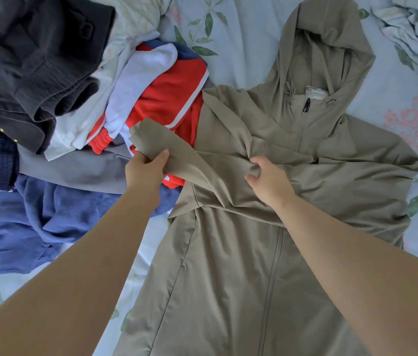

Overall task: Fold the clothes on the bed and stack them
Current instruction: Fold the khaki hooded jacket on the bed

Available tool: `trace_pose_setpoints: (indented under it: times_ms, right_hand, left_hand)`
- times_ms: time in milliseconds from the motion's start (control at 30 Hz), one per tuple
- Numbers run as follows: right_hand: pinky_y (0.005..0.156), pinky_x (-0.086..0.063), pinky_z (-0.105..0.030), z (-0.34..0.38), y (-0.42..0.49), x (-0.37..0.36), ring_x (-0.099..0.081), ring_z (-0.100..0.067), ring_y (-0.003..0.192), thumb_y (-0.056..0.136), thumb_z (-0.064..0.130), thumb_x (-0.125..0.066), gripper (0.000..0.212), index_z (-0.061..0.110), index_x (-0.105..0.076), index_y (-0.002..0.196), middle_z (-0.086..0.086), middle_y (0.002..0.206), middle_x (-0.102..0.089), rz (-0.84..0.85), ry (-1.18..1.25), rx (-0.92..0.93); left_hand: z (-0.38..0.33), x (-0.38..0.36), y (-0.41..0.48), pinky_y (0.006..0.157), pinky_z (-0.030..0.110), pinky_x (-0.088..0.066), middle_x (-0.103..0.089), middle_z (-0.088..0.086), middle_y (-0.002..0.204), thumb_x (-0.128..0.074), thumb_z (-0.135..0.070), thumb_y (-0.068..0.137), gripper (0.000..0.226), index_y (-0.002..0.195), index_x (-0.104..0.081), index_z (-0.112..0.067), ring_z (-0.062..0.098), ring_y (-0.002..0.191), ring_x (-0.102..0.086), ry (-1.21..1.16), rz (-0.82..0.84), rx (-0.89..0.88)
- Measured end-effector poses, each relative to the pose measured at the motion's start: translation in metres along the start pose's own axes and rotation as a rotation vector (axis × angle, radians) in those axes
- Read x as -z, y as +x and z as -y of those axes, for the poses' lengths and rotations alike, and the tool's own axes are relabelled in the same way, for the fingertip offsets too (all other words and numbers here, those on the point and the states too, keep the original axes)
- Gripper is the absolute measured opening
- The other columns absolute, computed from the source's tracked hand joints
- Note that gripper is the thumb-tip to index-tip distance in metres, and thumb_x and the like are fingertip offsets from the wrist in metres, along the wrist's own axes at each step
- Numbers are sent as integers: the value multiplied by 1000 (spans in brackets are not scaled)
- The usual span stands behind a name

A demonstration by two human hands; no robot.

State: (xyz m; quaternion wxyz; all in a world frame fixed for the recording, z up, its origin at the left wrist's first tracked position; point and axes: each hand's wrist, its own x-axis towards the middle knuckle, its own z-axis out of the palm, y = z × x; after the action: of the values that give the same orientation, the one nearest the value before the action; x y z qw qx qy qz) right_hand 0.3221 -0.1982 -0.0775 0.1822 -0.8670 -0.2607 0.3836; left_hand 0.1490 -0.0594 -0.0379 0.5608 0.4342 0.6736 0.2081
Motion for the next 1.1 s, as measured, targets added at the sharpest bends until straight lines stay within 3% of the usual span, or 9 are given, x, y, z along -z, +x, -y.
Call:
trace_pose_setpoints:
  times_ms: [133,300,400,500,667,733,833,967,1100]
  right_hand:
    - [75,-43,-34,6,10,-4,-57,-33,103,95,24,-47,16,17,-59,104,-12,106,-66,-164,-70,30]
    - [75,-50,-50,22,11,15,-62,-38,80,94,20,-42,15,11,-53,98,-13,84,-67,-551,359,124]
    - [82,-49,-43,32,12,20,-62,-34,87,92,15,-42,28,16,-48,119,-7,85,-63,-387,329,113]
    - [86,-40,-31,35,4,12,-55,-22,99,93,10,-46,46,18,-37,137,0,95,-55,-161,242,94]
    - [90,-35,-26,28,-11,-13,-53,-19,112,92,14,-53,45,21,-44,135,-6,115,-56,-21,122,165]
    - [90,-35,-25,25,-13,-19,-53,-20,113,92,14,-53,44,21,-45,134,-8,118,-57,-5,114,139]
    - [88,-34,-24,20,-14,-23,-54,-22,111,92,13,-51,42,18,-47,133,-10,115,-58,-5,111,118]
    - [87,-35,-25,21,-13,-26,-53,-24,110,92,13,-51,40,17,-47,132,-10,114,-59,-3,105,100]
    - [88,-35,-26,23,-13,-28,-53,-25,111,92,13,-50,41,16,-46,133,-10,115,-58,10,102,89]
  left_hand:
    - [-3,20,1,85,31,-51,-63,-5,78,-67,-17,86,8,83,-62,-13,19,84,-63,159,-12,-132]
    - [-13,36,3,79,23,-54,-69,-8,79,-55,-1,92,23,83,-65,-21,9,82,-64,-401,89,-92]
    - [-14,38,7,75,30,-52,-65,-4,83,-54,-4,91,19,91,-59,-22,13,82,-62,-433,108,87]
    - [-18,31,8,71,30,-52,-64,-7,103,-67,-28,85,30,112,-54,-27,12,90,-65,-366,115,201]
    - [-19,21,17,85,30,-52,-50,-5,117,-77,-30,76,62,125,-40,-25,12,95,-58,-25,-160,-79]
    - [-19,21,23,82,29,-48,-51,-1,115,-72,-25,80,40,112,-49,-23,17,94,-55,220,-134,-173]
    - [-18,26,27,87,40,-53,-55,-7,82,-65,-21,86,15,79,-51,-21,20,85,-57,235,-151,-163]
    - [-14,36,27,70,29,-57,-52,-3,94,-64,-10,88,23,103,-47,-13,15,84,-59,-30,-98,-63]
    - [-13,50,26,59,20,-56,-61,10,100,-60,-6,90,11,86,-52,-12,20,83,-66,-47,21,-68]
